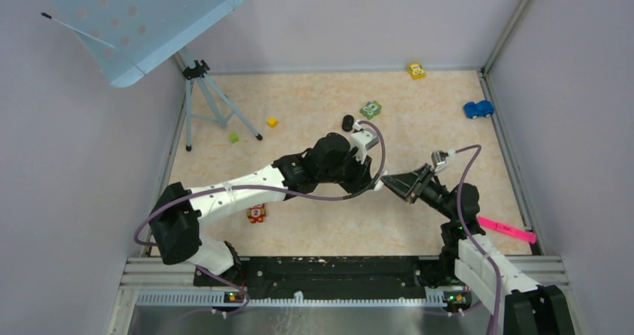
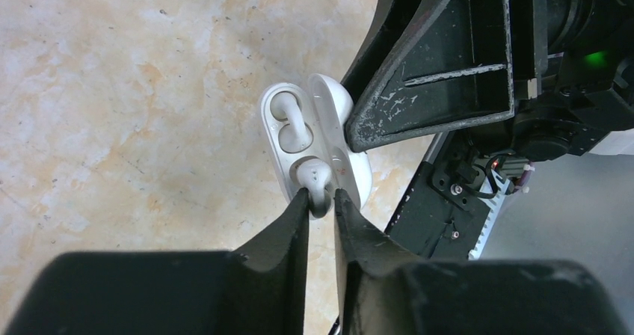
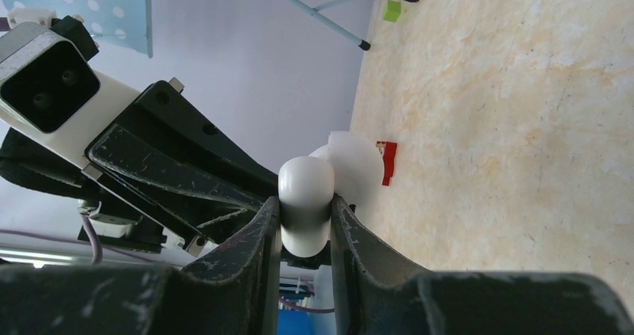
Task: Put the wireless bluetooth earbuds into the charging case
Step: Insert the left earbud into the left side groove of the charging case, then place the charging case with the earbuds at the center of the board.
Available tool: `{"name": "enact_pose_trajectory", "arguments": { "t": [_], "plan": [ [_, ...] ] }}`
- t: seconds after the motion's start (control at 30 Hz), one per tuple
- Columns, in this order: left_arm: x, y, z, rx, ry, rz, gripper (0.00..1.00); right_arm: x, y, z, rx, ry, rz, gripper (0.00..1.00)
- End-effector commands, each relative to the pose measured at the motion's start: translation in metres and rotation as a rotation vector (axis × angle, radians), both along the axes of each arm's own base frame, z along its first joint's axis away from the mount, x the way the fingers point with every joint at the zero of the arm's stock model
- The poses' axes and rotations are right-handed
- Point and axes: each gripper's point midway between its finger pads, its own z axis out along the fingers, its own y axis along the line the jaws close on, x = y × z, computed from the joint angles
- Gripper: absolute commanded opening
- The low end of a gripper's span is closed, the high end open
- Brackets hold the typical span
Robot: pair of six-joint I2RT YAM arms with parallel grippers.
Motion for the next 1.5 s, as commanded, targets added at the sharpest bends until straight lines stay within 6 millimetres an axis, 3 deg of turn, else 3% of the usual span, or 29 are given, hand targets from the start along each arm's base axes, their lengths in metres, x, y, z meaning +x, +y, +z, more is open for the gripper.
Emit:
{"name": "enact_pose_trajectory", "arguments": {
  "t": [0.0, 0.4, 0.57, 0.8, 0.93, 1.0, 1.07, 1.1, 1.27, 1.37, 1.43, 1.47],
  "plan": [
    [0.0, -0.007, 0.016, -0.025, -0.027, -0.015, 0.27, 0.001, -0.002, 0.024, 0.027, -0.098, -0.008, 0.0],
    [0.002, -0.005, 0.03, -0.053, -0.043, 0.003, 0.36, 0.0, -0.001, 0.024, 0.029, -0.095, -0.003, 0.0],
    [-0.005, -0.002, 0.045, -0.094, -0.039, -0.011, 0.39, 0.0, -0.001, 0.021, 0.019, -0.091, -0.003, 0.0],
    [0.001, 0.005, 0.084, -0.174, -0.068, 0.044, 0.56, 0.005, -0.004, 0.001, -0.022, -0.049, -0.033, 0.0],
    [0.011, 0.016, 0.093, -0.184, -0.071, 0.115, 0.61, 0.018, -0.003, -0.011, -0.06, -0.025, -0.042, 0.0],
    [0.019, 0.027, 0.096, -0.197, -0.061, 0.167, 0.66, 0.03, -0.001, -0.024, -0.103, 0.005, -0.043, 0.0],
    [0.033, 0.044, 0.091, -0.189, -0.02, 0.263, 0.84, 0.042, 0.006, -0.024, -0.131, -0.011, 0.005, 0.0],
    [0.04, 0.054, 0.085, -0.181, 0.011, 0.303, 0.87, 0.047, 0.011, -0.019, -0.126, -0.03, 0.043, 0.0],
    [0.057, 0.101, 0.066, -0.177, 0.092, 0.459, 0.89, 0.07, 0.036, -0.002, -0.008, -0.056, 0.182, 0.0],
    [0.064, 0.127, 0.066, -0.173, 0.05, 0.57, 0.94, 0.082, 0.057, -0.012, 0.016, -0.029, 0.242, 0.0],
    [0.068, 0.145, 0.067, -0.168, 0.029, 0.646, 0.97, 0.092, 0.068, -0.031, 0.032, 0.036, 0.251, 0.0],
    [0.069, 0.152, 0.067, -0.165, 0.029, 0.68, 0.99, 0.096, 0.072, -0.029, 0.059, 0.031, 0.252, 0.0]
  ]
}}
